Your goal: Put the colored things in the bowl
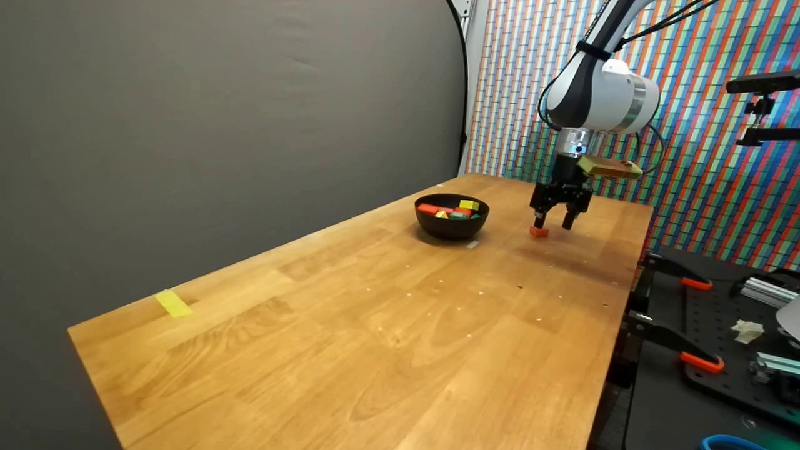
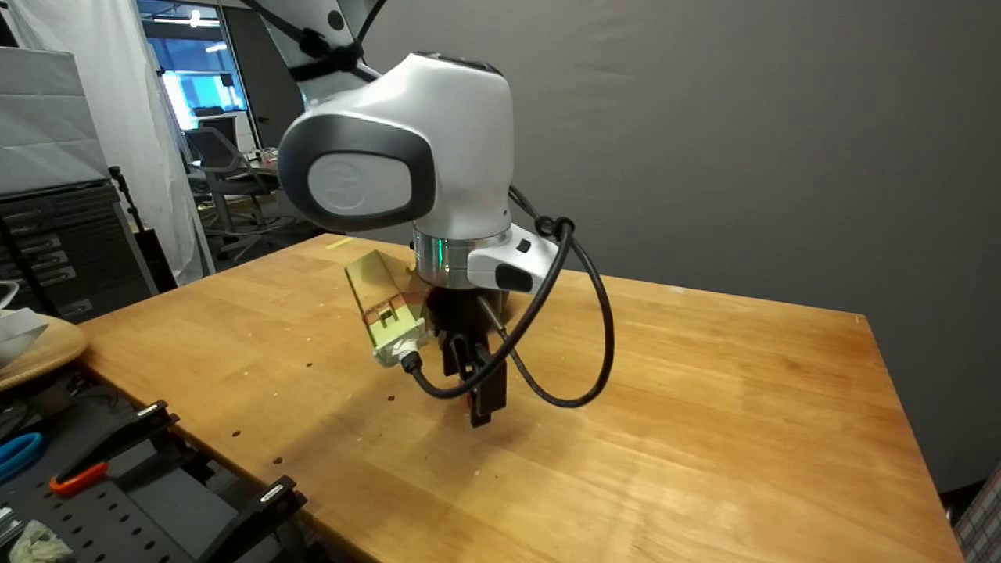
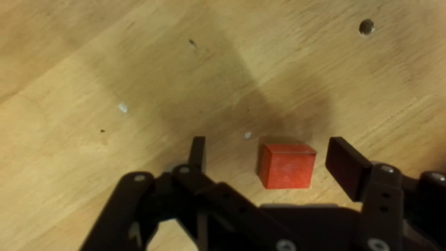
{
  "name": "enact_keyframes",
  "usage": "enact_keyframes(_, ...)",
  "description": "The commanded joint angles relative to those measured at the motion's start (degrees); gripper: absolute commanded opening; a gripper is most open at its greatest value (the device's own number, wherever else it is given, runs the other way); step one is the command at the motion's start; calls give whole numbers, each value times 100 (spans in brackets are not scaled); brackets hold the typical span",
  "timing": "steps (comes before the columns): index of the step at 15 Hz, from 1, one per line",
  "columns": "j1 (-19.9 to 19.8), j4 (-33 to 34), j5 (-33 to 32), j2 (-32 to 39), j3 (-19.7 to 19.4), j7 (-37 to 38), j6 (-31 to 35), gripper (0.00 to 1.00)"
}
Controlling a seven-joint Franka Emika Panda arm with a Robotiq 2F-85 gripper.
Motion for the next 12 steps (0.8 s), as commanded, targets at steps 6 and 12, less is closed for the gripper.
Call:
enact_keyframes(6,130,223,-259,141,96,-203,187,20)
enact_keyframes(12,298,364,-1171,135,-99,208,109,6)
